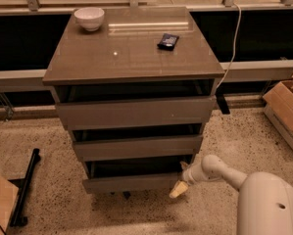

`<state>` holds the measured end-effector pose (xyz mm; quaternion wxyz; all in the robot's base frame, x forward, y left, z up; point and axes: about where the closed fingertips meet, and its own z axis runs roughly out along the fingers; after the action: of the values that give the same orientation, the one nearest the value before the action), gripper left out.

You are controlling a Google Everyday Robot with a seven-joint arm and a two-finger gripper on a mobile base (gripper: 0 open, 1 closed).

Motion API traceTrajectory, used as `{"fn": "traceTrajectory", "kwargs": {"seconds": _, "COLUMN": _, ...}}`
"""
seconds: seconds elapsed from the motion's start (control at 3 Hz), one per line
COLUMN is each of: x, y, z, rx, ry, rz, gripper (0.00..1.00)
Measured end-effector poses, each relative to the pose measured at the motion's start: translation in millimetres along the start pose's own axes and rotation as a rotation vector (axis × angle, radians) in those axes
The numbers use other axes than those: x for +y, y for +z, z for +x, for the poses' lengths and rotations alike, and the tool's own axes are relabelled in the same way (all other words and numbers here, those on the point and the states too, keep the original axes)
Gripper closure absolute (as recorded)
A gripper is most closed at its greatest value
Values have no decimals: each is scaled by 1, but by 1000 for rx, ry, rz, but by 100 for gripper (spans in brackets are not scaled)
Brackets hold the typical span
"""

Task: Open bottom drawer

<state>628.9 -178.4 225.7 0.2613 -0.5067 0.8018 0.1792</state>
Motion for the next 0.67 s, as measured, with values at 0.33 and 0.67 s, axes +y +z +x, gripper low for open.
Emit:
{"fn": "traceTrajectory", "kwargs": {"seconds": 0.33, "x": -10, "y": 21, "z": 27, "rx": 23, "ry": 75, "rz": -57, "gripper": 25}}
{"fn": "traceTrajectory", "kwargs": {"seconds": 0.67, "x": -1, "y": 25, "z": 40, "rx": 40, "ry": 111, "rz": -87, "gripper": 49}}
